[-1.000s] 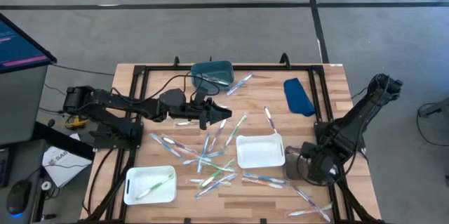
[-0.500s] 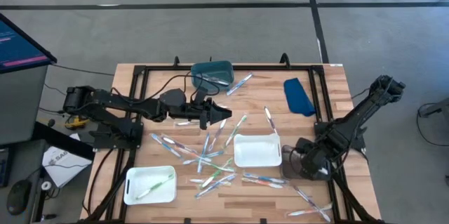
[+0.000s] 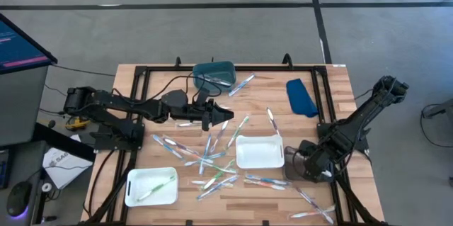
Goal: Pick & Place Toothbrushes
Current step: Put the orange toothbrush into the black bin, then put the blue toothbrush into the top white bin
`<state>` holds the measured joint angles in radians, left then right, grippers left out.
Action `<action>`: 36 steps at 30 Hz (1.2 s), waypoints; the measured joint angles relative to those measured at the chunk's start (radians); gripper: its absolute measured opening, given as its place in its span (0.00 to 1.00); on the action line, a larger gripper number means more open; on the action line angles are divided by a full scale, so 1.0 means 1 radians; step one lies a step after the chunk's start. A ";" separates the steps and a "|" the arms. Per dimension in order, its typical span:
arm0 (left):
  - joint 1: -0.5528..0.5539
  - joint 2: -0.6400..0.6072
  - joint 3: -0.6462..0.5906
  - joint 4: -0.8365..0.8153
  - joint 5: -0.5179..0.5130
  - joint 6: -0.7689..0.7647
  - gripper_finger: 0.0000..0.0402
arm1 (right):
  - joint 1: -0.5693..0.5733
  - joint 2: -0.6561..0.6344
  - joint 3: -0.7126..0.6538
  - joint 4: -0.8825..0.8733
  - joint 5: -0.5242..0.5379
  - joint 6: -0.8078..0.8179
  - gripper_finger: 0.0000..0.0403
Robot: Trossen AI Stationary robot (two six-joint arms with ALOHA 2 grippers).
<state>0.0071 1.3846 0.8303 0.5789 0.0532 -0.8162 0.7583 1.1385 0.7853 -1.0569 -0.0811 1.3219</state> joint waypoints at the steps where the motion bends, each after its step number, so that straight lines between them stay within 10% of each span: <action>1: 0.000 0.000 0.000 0.000 0.000 0.000 0.30 | 0.000 0.000 0.000 0.000 0.000 -0.003 0.13; 18: -0.003 0.000 0.000 -0.016 0.052 0.046 0.30 | -0.030 0.000 0.055 0.015 -0.025 -0.077 0.48; 36: -0.078 -0.045 0.000 -0.424 0.331 0.100 0.20 | -0.369 0.000 0.311 0.109 0.052 -0.416 0.49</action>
<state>-0.0708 1.3391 0.8307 0.1547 0.3845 -0.7157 0.3895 1.1389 1.0962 -0.9480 -0.0288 0.9057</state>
